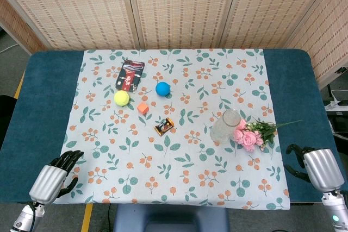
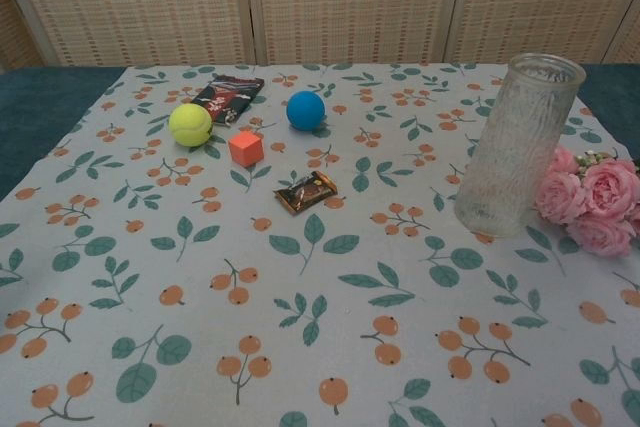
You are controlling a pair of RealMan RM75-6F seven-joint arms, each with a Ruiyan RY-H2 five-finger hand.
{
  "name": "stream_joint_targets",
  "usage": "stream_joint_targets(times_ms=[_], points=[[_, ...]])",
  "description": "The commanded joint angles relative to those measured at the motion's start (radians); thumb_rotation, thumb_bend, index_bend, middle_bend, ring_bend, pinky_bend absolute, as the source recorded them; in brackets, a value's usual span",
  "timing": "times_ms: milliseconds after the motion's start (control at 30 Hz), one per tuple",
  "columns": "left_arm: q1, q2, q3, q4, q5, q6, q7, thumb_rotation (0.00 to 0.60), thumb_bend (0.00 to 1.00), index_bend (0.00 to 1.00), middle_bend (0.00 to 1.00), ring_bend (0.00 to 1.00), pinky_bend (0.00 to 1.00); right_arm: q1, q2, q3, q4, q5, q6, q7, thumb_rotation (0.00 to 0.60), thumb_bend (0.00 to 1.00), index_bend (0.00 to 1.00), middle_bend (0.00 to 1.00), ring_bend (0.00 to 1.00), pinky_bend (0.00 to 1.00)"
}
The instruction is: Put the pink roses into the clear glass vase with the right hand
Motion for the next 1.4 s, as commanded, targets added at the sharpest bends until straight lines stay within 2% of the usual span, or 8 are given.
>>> stream_joint_targets(times_ms=[33, 200, 400, 600, 833, 1000, 1200, 1400], points=[[0.0, 0.0, 0.0, 0.0, 0.0, 0.0, 0.0, 0.6, 0.38, 0.1, 0.13, 0.15, 0.36, -0.001, 0.007, -0.001, -0.003, 0.005, -0.006, -0.009, 0.6, 0.04, 0.51, 0.81, 0.75, 1.0], [0.0, 0.001, 0.0, -0.001, -0.003, -0.001, -0.004, 0.6, 0.38, 0.1, 0.13, 0.15, 0.36, 0.005, 0.043, -0.002, -0.038, 0.039, -0.054, -0.047, 0.6, 0.04, 0.44, 0.81, 0.77, 1.0], [-0.002, 0.0, -0.001, 0.005, -0.009, -0.007, -0.014, 0.6, 0.38, 0.1, 0.13, 0.15, 0.36, 0.03, 0.077, 0.011, -0.079, 0.107, -0.141, -0.114, 0.6, 0.04, 0.25, 0.81, 0.81, 1.0], [0.002, 0.004, -0.002, -0.004, 0.005, 0.012, -0.001, 0.6, 0.38, 0.1, 0.13, 0.15, 0.36, 0.117, 0.085, 0.032, -0.063, 0.181, -0.322, -0.118, 0.6, 0.04, 0.1, 0.81, 0.83, 1.0], [-0.001, 0.001, -0.003, 0.003, -0.009, -0.004, -0.006, 0.6, 0.38, 0.1, 0.13, 0.15, 0.36, 0.254, -0.006, 0.048, 0.158, 0.199, -0.532, -0.039, 0.6, 0.04, 0.02, 0.81, 0.84, 1.0], [-0.001, 0.0, -0.002, 0.004, -0.004, -0.002, -0.005, 0.6, 0.38, 0.1, 0.13, 0.15, 0.36, 0.325, -0.099, 0.019, 0.335, 0.164, -0.644, 0.104, 0.6, 0.04, 0.02, 0.81, 0.85, 1.0], [-0.002, -0.003, 0.0, 0.005, -0.007, -0.009, 0.0, 0.6, 0.38, 0.1, 0.13, 0.15, 0.36, 0.367, -0.194, -0.03, 0.508, 0.094, -0.67, 0.277, 0.6, 0.04, 0.06, 0.81, 0.85, 1.0], [-0.003, -0.003, 0.0, 0.004, -0.006, -0.009, -0.001, 0.6, 0.38, 0.1, 0.13, 0.15, 0.36, 0.381, -0.266, -0.078, 0.644, 0.023, -0.612, 0.446, 0.6, 0.04, 0.15, 0.83, 0.87, 1.0]])
